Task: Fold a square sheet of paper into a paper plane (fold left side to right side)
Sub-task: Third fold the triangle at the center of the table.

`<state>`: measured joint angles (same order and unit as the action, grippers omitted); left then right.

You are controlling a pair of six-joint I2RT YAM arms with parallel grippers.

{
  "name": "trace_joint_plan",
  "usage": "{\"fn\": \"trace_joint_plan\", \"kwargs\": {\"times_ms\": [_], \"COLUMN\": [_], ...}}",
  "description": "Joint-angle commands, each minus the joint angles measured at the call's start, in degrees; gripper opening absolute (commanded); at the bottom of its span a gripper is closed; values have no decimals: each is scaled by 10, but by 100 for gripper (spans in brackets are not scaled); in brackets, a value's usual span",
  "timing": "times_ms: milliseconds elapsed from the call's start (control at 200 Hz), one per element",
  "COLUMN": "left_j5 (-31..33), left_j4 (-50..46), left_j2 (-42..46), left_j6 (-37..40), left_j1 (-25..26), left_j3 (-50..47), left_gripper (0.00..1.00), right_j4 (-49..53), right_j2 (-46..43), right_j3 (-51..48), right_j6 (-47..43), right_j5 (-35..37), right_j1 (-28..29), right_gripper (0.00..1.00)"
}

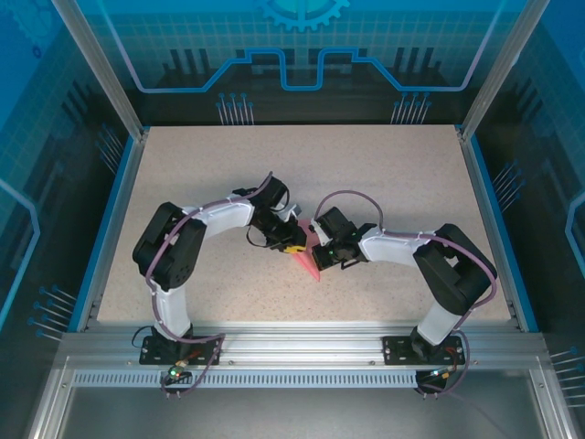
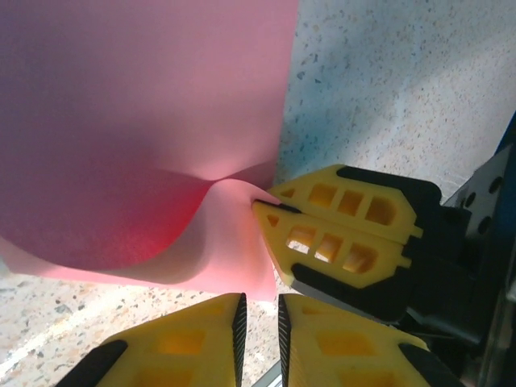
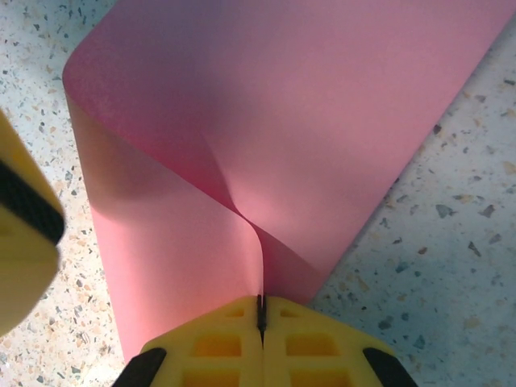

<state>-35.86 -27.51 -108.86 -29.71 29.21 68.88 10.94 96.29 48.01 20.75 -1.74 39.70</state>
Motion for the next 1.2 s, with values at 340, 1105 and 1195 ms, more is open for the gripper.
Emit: {"fn": "trace_joint_plan", "kwargs": {"times_ms": [340,1105,1195], "left_j5": [25,80,86], "left_j4": [-2,-13,-13], "left_j2": [-35,-63,-66], "left_j6": [-10,-15,-18], "left_j1": [6,5,6], "left_j3": [-23,-54,-57], "left_gripper": [19,16,16], "right_j4": [72,67,71], "right_j2": [28,12,1], "right_j3": [-7,21,47], "right_j6": [-9,8,14], "right_j5": [0,-11,-18], "right_j1": [-2,-14,-16], "right_gripper": [0,5,14]}}
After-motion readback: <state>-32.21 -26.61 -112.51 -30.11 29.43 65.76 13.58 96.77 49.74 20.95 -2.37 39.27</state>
